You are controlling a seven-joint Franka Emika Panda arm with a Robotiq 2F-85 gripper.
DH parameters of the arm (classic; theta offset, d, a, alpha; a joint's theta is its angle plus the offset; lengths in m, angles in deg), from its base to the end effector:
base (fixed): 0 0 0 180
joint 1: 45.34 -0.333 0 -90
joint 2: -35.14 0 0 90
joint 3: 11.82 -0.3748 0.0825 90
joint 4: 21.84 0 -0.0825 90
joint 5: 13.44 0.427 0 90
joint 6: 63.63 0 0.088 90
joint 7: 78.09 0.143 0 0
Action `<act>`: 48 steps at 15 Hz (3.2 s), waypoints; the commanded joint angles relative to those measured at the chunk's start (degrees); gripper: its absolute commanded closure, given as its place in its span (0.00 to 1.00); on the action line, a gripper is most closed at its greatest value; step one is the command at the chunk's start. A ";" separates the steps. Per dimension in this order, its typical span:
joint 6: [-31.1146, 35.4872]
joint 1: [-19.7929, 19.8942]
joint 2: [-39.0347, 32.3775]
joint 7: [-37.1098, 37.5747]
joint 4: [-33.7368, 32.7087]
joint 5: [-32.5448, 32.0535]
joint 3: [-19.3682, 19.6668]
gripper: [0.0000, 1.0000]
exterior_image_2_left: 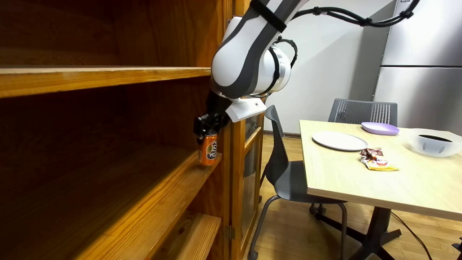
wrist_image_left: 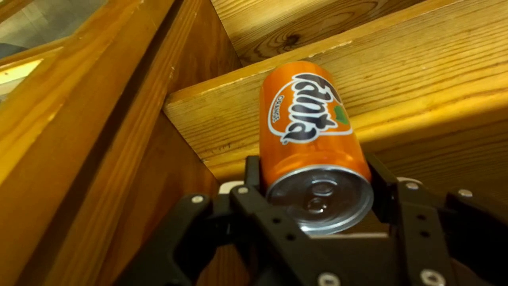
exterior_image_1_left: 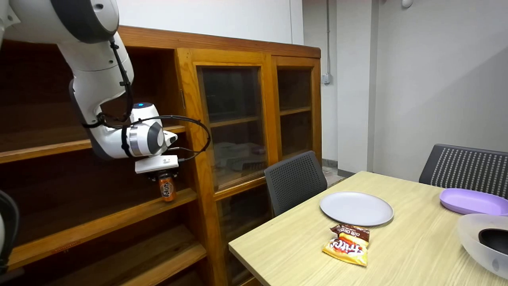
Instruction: Put the orange can on the second shelf from the top
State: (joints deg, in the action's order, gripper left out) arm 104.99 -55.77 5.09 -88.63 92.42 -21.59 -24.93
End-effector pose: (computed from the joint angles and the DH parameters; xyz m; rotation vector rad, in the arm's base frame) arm 0.6564 0.2842 0.2327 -2.8071 -0.9817 -0.6562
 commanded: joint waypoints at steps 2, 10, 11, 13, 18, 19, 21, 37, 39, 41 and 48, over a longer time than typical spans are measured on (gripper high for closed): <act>-2.21 0.46 -3.83 -2.46 -5.39 0.18 -1.32 0.62; -2.61 0.58 -7.53 -3.85 -9.78 -0.02 -2.05 0.62; -2.65 0.55 -7.74 -3.94 -10.08 -0.05 -2.04 0.62; -2.75 0.55 -8.02 -4.08 -10.49 -0.06 -2.07 0.62; -2.93 0.44 -7.88 -3.91 -10.60 -0.10 -1.92 0.05; -2.77 0.42 -7.75 -3.83 -10.50 -0.11 -1.84 0.00; -2.58 0.56 -7.46 -3.88 -10.15 -0.08 -1.92 0.00; 4.00 3.67 1.20 -3.94 3.95 0.61 -3.82 0.00; 5.18 4.82 3.16 -4.21 6.84 0.76 -4.82 0.00; 6.18 6.05 5.22 -4.38 9.56 0.94 -5.87 0.00; 7.72 11.56 12.27 -4.43 18.63 1.04 -10.28 0.00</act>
State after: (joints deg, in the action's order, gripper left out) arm 111.27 -47.82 12.67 -90.98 105.60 -21.61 -32.30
